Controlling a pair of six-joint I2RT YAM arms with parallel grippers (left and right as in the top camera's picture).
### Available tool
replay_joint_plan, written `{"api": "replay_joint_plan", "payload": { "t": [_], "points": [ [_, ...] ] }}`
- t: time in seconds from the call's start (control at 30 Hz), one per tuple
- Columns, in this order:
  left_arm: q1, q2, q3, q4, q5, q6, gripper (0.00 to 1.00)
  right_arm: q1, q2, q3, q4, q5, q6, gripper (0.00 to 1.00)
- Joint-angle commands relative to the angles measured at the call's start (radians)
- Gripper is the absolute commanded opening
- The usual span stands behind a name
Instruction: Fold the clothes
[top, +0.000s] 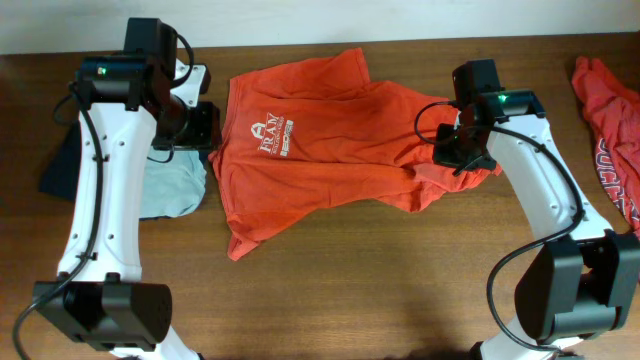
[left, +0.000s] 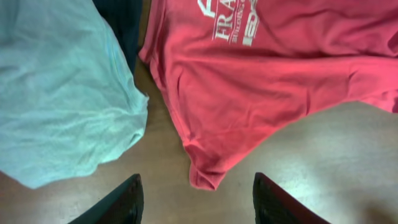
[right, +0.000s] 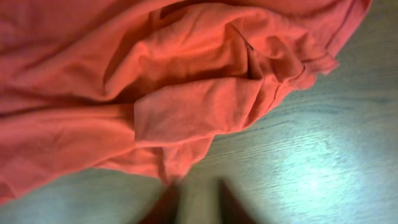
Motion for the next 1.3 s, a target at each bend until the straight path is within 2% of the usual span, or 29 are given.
{"api": "replay_joint_plan", "payload": {
  "t": [0.0,0.13,0.2,0.33,0.47,0.63,0.67,0.73,0.8,1.0,1.27],
  "points": [
    [0.0,-0.002,0.002,-0.005,-0.002,0.022,0.56,0.0,0.004,-0.032,0.01,-0.045,0.007,0.57],
    [0.0,-0.024,0.003,-0.004,0.036,0.021,0.53,0.0,0.034,-0.11,0.074,-0.098,0.007,0.67],
    [0.0,-0.067,0.003,-0.005,0.038,0.021,0.51,0.015,0.056,-0.169,0.166,-0.159,-0.035,0.72],
    [-0.001,-0.169,0.003,-0.005,0.026,0.021,0.51,0.05,0.061,-0.22,0.263,-0.119,-0.042,0.73],
    [-0.001,-0.3,0.003,-0.006,-0.055,-0.027,0.51,0.074,0.062,-0.232,0.305,-0.09,-0.018,0.73],
    [-0.001,-0.429,0.002,-0.029,-0.068,-0.043,0.51,0.082,0.062,-0.246,0.311,-0.016,0.021,0.54],
    [-0.001,-0.449,0.001,-0.04,-0.069,-0.043,0.51,0.082,0.062,-0.252,0.317,-0.001,0.024,0.45],
    [-0.001,-0.476,-0.004,-0.065,-0.081,-0.043,0.52,0.079,0.062,-0.256,0.318,0.031,0.035,0.19],
    [-0.001,-0.494,-0.019,-0.085,-0.096,-0.046,0.52,0.077,0.06,-0.252,0.312,0.04,0.034,0.05],
    [-0.001,-0.512,-0.147,-0.101,-0.117,-0.047,0.52,0.053,-0.032,-0.171,0.18,0.072,0.034,0.04],
    [-0.001,-0.512,-0.383,-0.004,-0.081,-0.05,0.52,-0.045,-0.239,-0.113,0.006,0.23,0.035,0.04]
  ]
}}
